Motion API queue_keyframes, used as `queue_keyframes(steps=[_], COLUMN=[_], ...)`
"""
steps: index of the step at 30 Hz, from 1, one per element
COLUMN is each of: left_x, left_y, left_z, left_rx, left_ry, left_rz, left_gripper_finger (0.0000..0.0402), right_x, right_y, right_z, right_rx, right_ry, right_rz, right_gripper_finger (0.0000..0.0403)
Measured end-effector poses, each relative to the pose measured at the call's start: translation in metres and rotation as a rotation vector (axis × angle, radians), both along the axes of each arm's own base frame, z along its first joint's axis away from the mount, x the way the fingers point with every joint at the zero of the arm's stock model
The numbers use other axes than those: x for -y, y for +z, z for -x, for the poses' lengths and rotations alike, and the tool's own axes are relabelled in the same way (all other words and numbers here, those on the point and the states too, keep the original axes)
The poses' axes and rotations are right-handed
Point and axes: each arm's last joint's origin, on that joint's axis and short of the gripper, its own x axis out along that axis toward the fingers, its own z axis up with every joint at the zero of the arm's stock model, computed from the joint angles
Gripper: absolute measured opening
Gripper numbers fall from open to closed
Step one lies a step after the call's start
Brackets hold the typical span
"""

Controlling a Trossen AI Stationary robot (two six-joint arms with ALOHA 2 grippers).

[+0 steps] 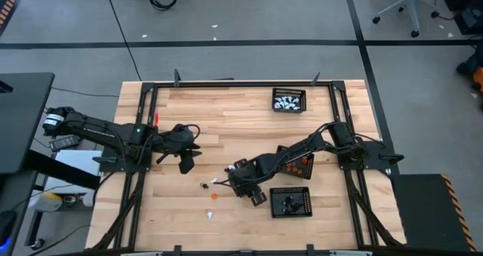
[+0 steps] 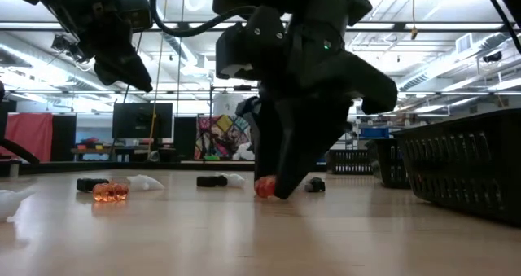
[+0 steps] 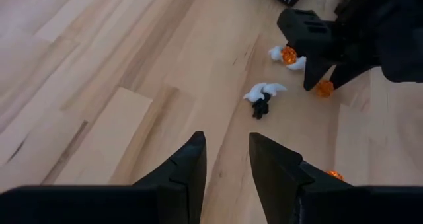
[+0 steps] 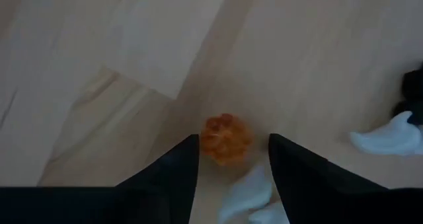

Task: Sort Halloween decoration
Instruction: Put the orange pumpkin toy into the center black bin

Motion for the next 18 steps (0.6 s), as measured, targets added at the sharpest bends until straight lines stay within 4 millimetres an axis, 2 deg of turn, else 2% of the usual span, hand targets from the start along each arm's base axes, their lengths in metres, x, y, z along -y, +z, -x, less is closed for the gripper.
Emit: queue_keyframes(steps=[18], left_x=[-0.0013], left_y=[-0.0001], left_z=[0.0002], left_rx=[0.007], left_ry=[0.056], left_rz=[-0.004], left_gripper_finger=[0.0123], right_x=[0.0026], right_y=[-0.007], right_z=[0.0002], right_rx=[0.033], right_ry=[0.014], right_rz=[-0.039], right_gripper_finger=[0.0134])
